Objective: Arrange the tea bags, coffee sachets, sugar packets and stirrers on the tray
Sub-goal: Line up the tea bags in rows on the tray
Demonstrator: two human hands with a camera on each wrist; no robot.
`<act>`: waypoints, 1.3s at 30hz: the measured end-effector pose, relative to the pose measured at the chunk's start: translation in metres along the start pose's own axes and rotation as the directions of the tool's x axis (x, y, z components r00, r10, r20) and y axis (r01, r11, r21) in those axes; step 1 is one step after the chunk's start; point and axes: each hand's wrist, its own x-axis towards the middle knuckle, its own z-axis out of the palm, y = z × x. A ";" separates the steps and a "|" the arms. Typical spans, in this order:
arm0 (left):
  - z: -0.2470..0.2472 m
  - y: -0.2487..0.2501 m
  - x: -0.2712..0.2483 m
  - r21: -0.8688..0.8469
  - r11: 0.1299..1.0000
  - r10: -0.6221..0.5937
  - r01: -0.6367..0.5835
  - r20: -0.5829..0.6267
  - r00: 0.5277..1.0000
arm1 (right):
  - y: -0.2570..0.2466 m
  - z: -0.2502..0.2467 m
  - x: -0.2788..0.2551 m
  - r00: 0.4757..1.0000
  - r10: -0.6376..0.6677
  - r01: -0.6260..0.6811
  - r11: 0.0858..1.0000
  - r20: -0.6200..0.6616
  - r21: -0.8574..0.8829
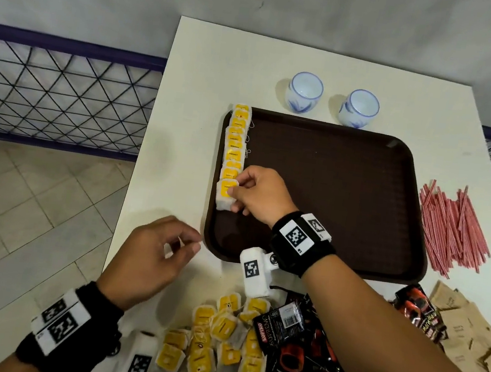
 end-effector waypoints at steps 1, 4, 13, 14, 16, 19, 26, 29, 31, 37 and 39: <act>0.002 0.001 -0.004 -0.011 1.000 -0.003 0.003 0.017 1.000 | -0.001 0.000 0.000 1.000 0.004 -0.005 1.000 -0.012 -0.011; 0.007 0.004 -0.013 -0.034 0.999 0.012 -0.010 0.063 0.998 | -0.003 0.001 0.000 0.999 0.021 -0.022 0.998 -0.027 -0.056; 0.016 0.000 -0.020 0.110 0.992 0.012 -0.062 0.406 0.914 | -0.002 -0.025 -0.051 0.988 -0.155 0.149 0.947 0.002 -0.284; 0.017 0.000 -0.020 0.121 0.991 0.006 -0.063 0.422 0.907 | 0.003 -0.031 -0.064 0.987 -0.155 0.163 0.938 0.053 -0.305; 0.019 0.000 -0.020 0.141 0.988 -0.005 -0.064 0.441 0.898 | 0.017 -0.042 -0.090 0.979 -0.113 0.165 0.930 0.171 -0.328; 0.024 0.001 -0.019 0.165 0.985 -0.036 -0.043 0.449 0.893 | 0.041 -0.053 -0.116 0.970 -0.067 0.150 0.920 0.232 -0.362; 0.030 0.008 -0.021 0.161 0.987 -0.057 -0.027 0.495 0.867 | 0.071 -0.055 -0.149 0.976 -0.022 0.110 0.909 0.216 -0.401; 0.032 0.012 -0.023 0.142 0.990 -0.069 -0.005 0.506 0.860 | 0.071 -0.049 -0.154 0.976 -0.034 0.131 0.880 0.215 -0.456; 0.033 0.015 -0.024 0.122 0.992 -0.071 0.014 0.482 0.873 | 0.069 -0.044 -0.155 0.978 -0.022 0.125 0.862 0.209 -0.491; 0.035 0.026 -0.023 0.025 0.999 -0.041 0.034 0.389 0.920 | 0.065 -0.029 -0.152 0.969 0.001 0.136 0.832 0.247 -0.538; 0.033 0.030 -0.023 0.012 1.000 -0.028 0.025 0.351 0.936 | 0.064 -0.028 -0.151 0.967 0.005 0.139 0.830 0.256 -0.540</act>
